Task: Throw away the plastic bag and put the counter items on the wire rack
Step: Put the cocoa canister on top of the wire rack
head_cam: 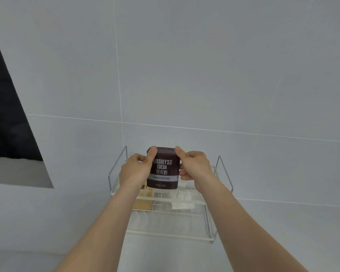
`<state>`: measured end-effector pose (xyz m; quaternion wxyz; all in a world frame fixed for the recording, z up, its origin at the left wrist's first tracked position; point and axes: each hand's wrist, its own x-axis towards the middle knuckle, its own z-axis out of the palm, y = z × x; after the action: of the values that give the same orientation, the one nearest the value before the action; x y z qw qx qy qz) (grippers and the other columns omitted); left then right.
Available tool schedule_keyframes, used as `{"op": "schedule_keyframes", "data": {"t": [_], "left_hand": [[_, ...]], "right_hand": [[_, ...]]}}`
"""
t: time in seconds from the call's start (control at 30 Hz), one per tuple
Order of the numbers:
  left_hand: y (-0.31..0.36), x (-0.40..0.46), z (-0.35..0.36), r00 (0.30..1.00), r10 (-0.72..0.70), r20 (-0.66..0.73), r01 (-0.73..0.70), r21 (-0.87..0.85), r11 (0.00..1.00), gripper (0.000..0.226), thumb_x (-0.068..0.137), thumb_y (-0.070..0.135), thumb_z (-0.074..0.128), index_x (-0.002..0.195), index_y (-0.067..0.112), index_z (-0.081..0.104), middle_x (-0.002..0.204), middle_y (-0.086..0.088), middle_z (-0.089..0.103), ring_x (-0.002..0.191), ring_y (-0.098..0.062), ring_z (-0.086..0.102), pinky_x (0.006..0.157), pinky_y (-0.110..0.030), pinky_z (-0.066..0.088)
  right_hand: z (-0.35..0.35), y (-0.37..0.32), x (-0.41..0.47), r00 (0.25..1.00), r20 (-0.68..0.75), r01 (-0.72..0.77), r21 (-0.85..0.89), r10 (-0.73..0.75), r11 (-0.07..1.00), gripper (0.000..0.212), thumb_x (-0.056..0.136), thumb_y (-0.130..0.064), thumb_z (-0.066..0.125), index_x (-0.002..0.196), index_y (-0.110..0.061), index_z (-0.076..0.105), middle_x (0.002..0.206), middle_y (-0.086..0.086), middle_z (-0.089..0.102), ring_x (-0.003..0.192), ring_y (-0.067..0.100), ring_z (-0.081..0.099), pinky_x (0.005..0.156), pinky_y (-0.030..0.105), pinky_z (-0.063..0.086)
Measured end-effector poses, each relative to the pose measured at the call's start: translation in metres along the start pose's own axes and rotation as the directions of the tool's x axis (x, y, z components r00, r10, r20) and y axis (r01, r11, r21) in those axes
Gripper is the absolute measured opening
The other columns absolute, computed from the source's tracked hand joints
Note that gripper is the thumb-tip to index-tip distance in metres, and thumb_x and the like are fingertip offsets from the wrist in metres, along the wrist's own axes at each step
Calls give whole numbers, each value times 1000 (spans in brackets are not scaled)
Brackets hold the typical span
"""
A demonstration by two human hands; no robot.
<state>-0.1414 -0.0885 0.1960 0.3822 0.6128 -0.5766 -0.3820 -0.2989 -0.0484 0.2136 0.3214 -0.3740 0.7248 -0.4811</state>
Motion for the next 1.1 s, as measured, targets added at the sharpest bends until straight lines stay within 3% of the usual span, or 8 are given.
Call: {"op": "schedule_keyframes", "data": {"t": [0.1, 0.27, 0.33, 0.4, 0.63, 0.8, 0.97, 1.1], "left_hand": [[-15, 27, -11, 1000, -26, 9, 26, 43, 999, 58, 85, 73, 43, 107, 22, 63, 106, 1, 71, 83, -20, 68, 51, -24, 38], [-36, 63, -15, 996, -52, 66, 50, 41, 998, 41, 99, 44, 46, 126, 16, 59, 100, 4, 60, 57, -2, 52, 34, -8, 38], [-44, 77, -14, 994, -72, 84, 67, 56, 996, 41, 99, 42, 45, 128, 15, 58, 109, 2, 64, 71, -12, 63, 51, -8, 50], [-52, 91, -11, 991, -98, 91, 89, 107, 990, 43, 99, 43, 44, 129, 17, 57, 122, -4, 67, 101, -25, 66, 85, -32, 55], [-61, 119, 6, 993, -62, 98, 37, 234, 971, 40, 103, 34, 35, 135, 10, 44, 120, -14, 66, 91, -28, 57, 76, -35, 47], [-74, 122, 13, 995, 85, 60, -97, 258, 961, 53, 103, 22, 35, 154, 19, 21, 142, -14, 51, 119, -33, 58, 88, -39, 49], [-72, 114, 20, 867, 476, 148, -481, 500, 720, 50, 98, 17, 47, 147, 17, 39, 164, -9, 21, 151, -29, 20, 119, -39, 29], [-81, 113, 28, 829, 484, 282, -554, 540, 634, 67, 87, 18, 60, 150, 22, 37, 162, -3, 29, 152, -22, 18, 124, -35, 16]], "right_hand": [[33, 3, 20, 999, 26, -30, 9, 30, 1000, 36, 90, -49, 67, 96, -13, 70, 92, 6, 74, 72, 23, 73, 78, 42, 67], [85, 18, 57, 996, 29, -89, 16, 88, 996, 35, 87, -37, 71, 111, -12, 72, 107, 10, 75, 83, 27, 77, 78, 43, 67], [99, 23, 69, 992, 55, -119, 27, 117, 993, 33, 88, -31, 69, 115, -11, 72, 112, 12, 75, 84, 27, 76, 69, 36, 65], [110, 26, 78, 988, 81, -135, 37, 132, 990, 29, 91, -23, 65, 115, -10, 73, 112, 13, 75, 83, 25, 73, 62, 31, 60], [133, 33, 97, 983, 74, -173, 18, 171, 985, 24, 92, -20, 64, 111, -8, 74, 105, 13, 75, 77, 23, 71, 66, 34, 62], [140, 40, 101, 984, 62, -169, 25, 167, 985, 19, 89, -28, 72, 105, -19, 71, 108, 10, 76, 89, 26, 76, 73, 37, 65], [144, 45, 99, 982, 72, -178, 64, 173, 982, 31, 85, -33, 73, 112, -16, 71, 106, 12, 77, 80, 26, 75, 75, 41, 66], [140, 49, 95, 977, 86, -204, 124, 195, 971, 24, 93, -32, 62, 101, -14, 75, 98, 15, 78, 90, 32, 77, 81, 46, 66]]}}
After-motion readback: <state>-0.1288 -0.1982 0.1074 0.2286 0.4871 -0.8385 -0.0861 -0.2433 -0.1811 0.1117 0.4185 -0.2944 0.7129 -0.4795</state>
